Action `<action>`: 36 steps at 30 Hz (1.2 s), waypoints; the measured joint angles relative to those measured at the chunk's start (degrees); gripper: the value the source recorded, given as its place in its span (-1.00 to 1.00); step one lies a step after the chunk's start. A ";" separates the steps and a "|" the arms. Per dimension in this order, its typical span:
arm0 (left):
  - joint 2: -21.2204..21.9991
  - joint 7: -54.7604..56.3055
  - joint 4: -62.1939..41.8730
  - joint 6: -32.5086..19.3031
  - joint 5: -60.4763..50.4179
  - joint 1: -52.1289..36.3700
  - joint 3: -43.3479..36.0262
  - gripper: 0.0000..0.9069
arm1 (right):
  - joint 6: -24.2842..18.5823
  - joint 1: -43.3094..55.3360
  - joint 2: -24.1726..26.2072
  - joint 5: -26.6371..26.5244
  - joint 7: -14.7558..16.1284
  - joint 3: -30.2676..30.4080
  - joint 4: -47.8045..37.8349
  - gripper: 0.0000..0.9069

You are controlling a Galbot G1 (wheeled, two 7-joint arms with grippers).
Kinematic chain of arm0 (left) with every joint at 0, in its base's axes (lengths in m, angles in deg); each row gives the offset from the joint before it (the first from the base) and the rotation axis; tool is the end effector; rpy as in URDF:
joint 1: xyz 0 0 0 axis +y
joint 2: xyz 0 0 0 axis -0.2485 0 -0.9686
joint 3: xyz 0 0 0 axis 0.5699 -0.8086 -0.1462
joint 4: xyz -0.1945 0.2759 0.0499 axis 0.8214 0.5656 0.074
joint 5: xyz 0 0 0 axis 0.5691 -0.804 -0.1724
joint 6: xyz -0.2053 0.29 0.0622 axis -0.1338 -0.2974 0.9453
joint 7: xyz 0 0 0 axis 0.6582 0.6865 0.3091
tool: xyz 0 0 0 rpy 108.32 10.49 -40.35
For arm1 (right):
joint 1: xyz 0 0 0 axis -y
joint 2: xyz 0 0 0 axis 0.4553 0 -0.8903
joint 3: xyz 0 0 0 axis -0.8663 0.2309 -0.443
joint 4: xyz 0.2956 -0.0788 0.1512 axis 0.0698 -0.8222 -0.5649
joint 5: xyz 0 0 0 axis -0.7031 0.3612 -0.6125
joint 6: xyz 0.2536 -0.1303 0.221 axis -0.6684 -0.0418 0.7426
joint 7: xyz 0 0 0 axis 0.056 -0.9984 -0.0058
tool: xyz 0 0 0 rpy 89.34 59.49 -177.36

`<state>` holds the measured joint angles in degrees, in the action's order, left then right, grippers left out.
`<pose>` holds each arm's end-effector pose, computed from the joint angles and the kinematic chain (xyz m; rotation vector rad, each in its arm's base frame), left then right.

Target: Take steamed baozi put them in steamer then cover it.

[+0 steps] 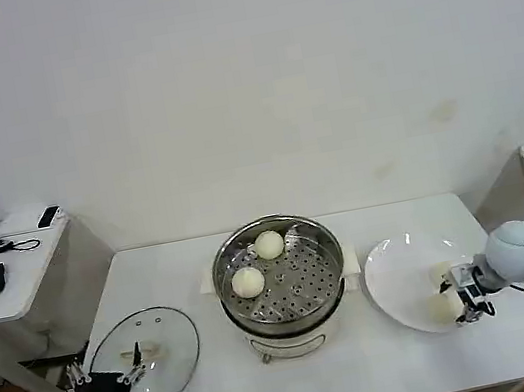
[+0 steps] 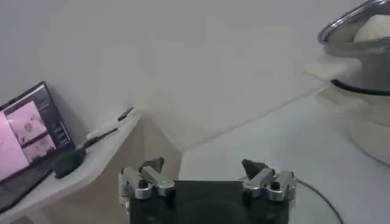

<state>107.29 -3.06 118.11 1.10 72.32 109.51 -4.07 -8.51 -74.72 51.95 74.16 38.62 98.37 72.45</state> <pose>0.1802 0.1138 -0.2818 0.1312 -2.7764 -0.6946 0.4096 -0.1843 -0.2320 1.2067 -1.3630 1.3938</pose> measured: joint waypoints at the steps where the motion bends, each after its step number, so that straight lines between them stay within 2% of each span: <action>1: 0.00 0.00 0.00 0.00 0.00 -0.02 -0.01 1.00 | 0.17 0.05 0.00 -0.11 0.14 -0.05 0.02 0.38; 11: 0.26 0.04 0.16 -0.12 0.15 0.17 -0.26 1.00 | 1.30 1.28 0.74 -0.52 2.57 -0.88 0.74 0.38; 19: 0.06 0.04 0.75 -0.12 0.79 -0.09 0.21 1.00 | 2.25 5.91 1.33 -2.89 4.27 -0.94 1.76 0.38; 28: -0.22 0.14 1.04 0.02 1.35 -0.57 0.16 1.00 | 2.65 16.60 1.23 -8.61 5.56 1.90 2.21 0.38; 36: -0.60 -0.04 1.40 0.46 1.36 -1.15 0.08 1.00 | 2.56 29.81 -2.32 -13.92 5.90 9.03 2.22 0.40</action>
<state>106.68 -3.10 119.51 1.56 73.68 108.36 -3.99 -5.95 -44.91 49.62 60.24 44.53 107.40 74.67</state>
